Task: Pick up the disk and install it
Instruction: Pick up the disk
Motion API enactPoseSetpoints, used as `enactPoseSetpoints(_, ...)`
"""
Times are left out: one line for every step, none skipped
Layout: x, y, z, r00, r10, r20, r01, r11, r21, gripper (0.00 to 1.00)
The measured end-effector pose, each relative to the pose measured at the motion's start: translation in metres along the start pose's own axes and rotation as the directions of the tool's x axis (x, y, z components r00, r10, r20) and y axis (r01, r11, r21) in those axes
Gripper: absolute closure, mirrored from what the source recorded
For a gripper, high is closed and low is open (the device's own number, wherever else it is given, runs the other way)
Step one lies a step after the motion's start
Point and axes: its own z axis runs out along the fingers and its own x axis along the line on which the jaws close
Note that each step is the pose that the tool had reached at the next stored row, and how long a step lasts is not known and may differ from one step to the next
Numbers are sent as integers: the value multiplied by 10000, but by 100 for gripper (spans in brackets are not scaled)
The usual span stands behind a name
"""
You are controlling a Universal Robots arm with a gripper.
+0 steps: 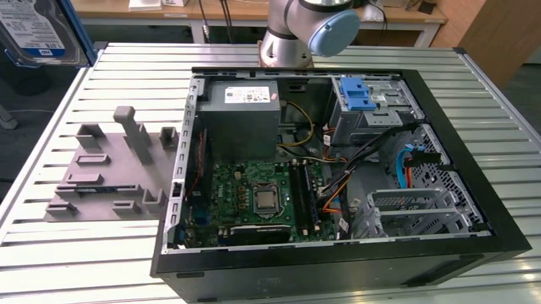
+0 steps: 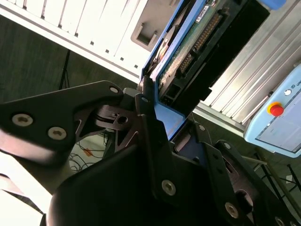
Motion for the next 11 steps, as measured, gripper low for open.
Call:
enactPoseSetpoints(0,0,0,10000,0,0,0,10000,0,64)
enactPoseSetpoints(0,0,0,10000,0,0,0,10000,0,64)
enactPoseSetpoints(0,0,0,10000,0,0,0,10000,0,64)
enactPoseSetpoints(0,0,0,10000,0,0,0,10000,0,64)
enactPoseSetpoints(0,0,0,10000,0,0,0,10000,-1,64)
enactPoseSetpoints(0,0,0,10000,0,0,0,10000,0,64)
enactPoseSetpoints(1,0,0,10000,0,0,0,10000,0,64)
enactPoseSetpoints(1,0,0,10000,0,0,0,10000,0,64)
enactPoseSetpoints(1,0,0,10000,0,0,0,10000,0,64)
enactPoseSetpoints(1,0,0,10000,-1,0,1,10000,0,64)
enactPoseSetpoints(1,-1,0,10000,0,0,0,10000,0,64)
